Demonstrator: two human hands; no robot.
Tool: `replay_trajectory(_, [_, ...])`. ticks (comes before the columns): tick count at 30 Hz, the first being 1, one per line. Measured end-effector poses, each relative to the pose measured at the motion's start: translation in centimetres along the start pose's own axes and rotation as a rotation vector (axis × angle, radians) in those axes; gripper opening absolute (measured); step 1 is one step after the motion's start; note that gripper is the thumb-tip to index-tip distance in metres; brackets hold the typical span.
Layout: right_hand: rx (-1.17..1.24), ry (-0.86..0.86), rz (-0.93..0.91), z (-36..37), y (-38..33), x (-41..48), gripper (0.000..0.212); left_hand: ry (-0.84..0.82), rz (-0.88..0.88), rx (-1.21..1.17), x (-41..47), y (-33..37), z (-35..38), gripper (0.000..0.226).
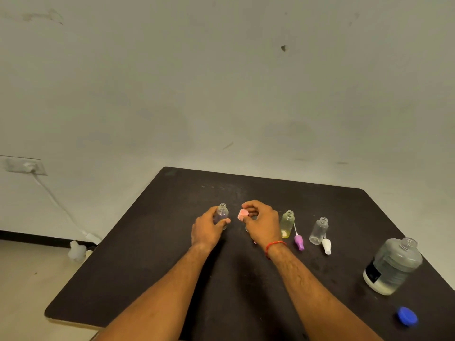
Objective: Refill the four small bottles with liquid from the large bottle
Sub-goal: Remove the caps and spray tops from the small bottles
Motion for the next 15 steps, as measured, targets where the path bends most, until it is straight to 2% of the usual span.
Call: replay_trajectory(15, [-0.030,-0.007,-0.106,4.7,-2.6,2.1,0.019,-0.017,0.019,-0.110,-0.4,-1.3,0.4,0.040])
Point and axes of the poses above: each hand's wrist, its own x-axis towards the middle knuckle, its own z-axis out of the palm, y = z × x, the point moved 10 cm from there along x, towards the middle knuckle, and after that the axes turned 11 degrees about -z, right-handed, at the moved point
